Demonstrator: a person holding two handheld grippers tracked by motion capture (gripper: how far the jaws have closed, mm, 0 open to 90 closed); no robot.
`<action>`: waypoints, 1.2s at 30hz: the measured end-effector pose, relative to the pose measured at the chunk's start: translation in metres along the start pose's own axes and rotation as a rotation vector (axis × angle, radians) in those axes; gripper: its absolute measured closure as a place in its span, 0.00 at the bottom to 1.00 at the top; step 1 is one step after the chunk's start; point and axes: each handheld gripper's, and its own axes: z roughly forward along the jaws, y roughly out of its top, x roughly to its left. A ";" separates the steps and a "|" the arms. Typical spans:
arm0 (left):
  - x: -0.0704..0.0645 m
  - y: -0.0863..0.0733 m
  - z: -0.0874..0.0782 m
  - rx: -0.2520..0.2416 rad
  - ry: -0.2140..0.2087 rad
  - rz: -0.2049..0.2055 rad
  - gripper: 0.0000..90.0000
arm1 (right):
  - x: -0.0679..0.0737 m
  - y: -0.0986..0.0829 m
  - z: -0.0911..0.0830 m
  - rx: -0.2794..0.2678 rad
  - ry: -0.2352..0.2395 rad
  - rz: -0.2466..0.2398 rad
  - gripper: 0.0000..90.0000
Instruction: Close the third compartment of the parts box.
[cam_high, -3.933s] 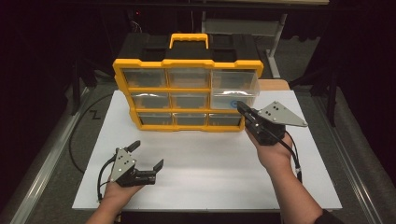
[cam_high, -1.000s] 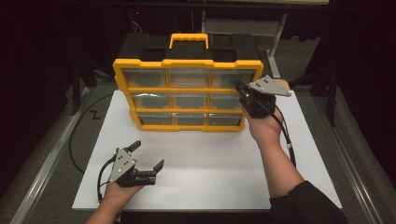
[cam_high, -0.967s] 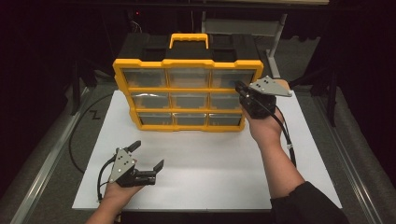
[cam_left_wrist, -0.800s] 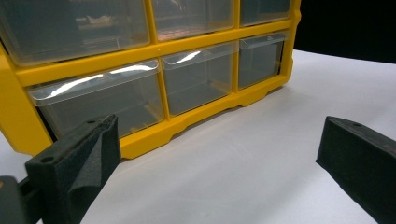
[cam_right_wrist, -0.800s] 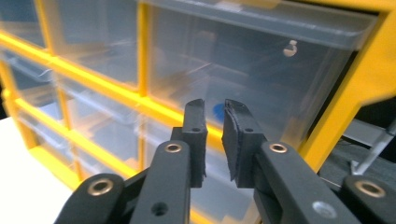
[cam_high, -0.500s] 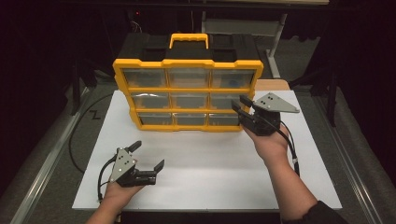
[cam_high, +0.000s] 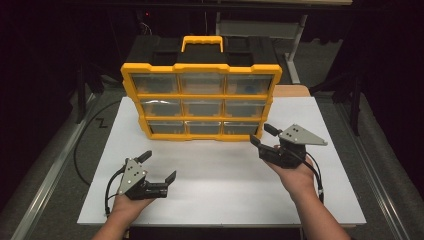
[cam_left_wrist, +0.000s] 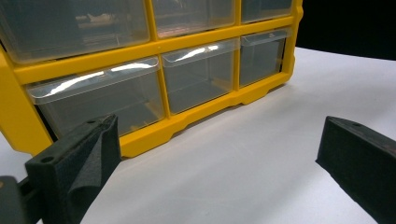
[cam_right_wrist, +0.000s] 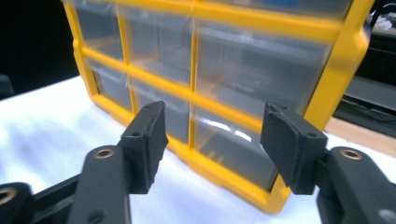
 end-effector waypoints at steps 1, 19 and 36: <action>0.000 0.000 0.000 0.000 0.000 0.000 0.00 | 0.000 -0.006 -0.001 0.005 -0.005 -0.002 0.42; 0.002 -0.001 0.000 0.003 0.004 -0.010 0.00 | -0.007 -0.067 -0.025 0.052 -0.023 0.025 0.18; 0.001 0.000 -0.001 0.001 -0.006 -0.018 0.00 | -0.008 -0.094 -0.037 0.070 -0.122 -0.003 0.01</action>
